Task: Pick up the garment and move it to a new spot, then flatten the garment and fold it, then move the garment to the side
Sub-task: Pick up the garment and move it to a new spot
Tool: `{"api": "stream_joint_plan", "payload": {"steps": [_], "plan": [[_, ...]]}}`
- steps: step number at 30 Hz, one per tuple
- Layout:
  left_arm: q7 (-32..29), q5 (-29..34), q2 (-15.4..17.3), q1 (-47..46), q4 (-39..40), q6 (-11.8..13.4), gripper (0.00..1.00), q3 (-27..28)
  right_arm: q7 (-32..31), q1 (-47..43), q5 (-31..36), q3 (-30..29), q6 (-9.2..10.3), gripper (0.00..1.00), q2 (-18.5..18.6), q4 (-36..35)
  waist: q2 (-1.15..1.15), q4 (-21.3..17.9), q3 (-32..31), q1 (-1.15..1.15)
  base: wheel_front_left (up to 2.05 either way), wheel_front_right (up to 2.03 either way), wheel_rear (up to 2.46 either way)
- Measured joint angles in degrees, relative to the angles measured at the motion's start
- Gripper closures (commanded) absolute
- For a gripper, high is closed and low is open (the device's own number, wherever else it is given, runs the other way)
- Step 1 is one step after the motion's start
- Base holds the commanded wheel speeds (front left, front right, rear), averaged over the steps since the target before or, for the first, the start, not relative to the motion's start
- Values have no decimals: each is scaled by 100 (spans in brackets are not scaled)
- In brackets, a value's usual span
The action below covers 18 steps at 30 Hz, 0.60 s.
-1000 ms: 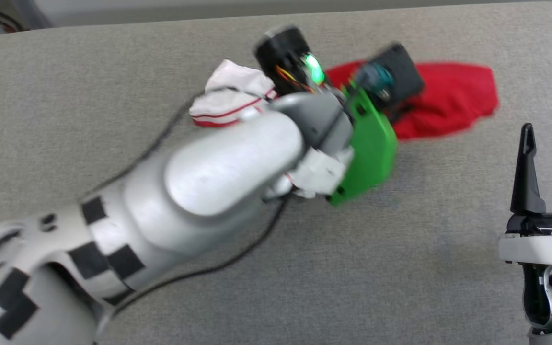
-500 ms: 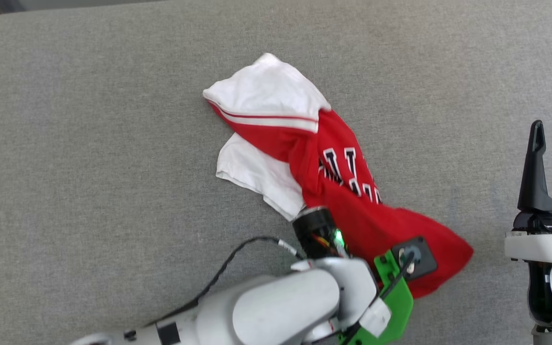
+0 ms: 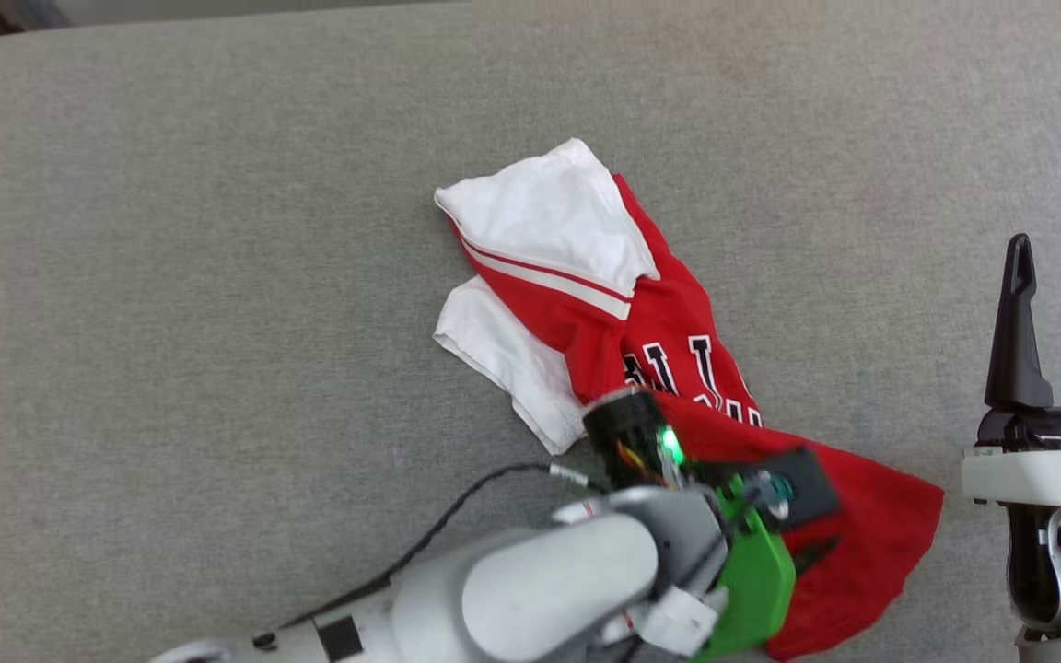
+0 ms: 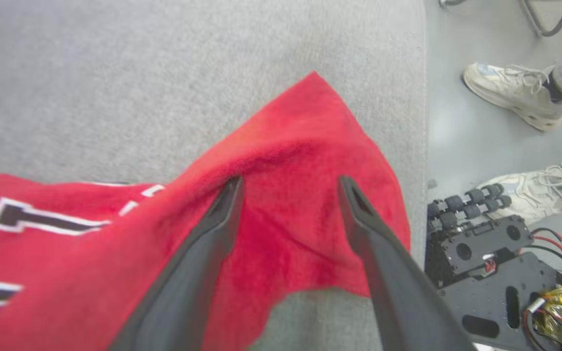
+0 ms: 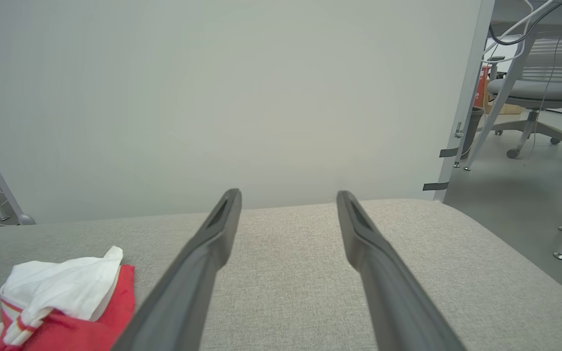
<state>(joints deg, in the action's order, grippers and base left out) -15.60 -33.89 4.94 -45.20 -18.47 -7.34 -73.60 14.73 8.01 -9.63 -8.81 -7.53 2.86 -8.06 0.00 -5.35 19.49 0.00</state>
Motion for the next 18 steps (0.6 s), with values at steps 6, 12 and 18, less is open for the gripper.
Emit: {"api": "stream_joint_plan", "payload": {"steps": [6,12,18], "plan": [[1819,177,-84,-394,-630,294,0,572,0,-260,19,33,0,0,-1,71,0,159,-388,0,0,0,0],[2772,163,114,-324,-999,932,0,1293,0,-459,11,86,0,0,-1,125,0,346,-784,0,0,0,0],[3017,46,765,172,-967,1585,0,2091,0,-653,12,113,0,0,-1,134,0,557,-1112,0,0,0,0]]}}
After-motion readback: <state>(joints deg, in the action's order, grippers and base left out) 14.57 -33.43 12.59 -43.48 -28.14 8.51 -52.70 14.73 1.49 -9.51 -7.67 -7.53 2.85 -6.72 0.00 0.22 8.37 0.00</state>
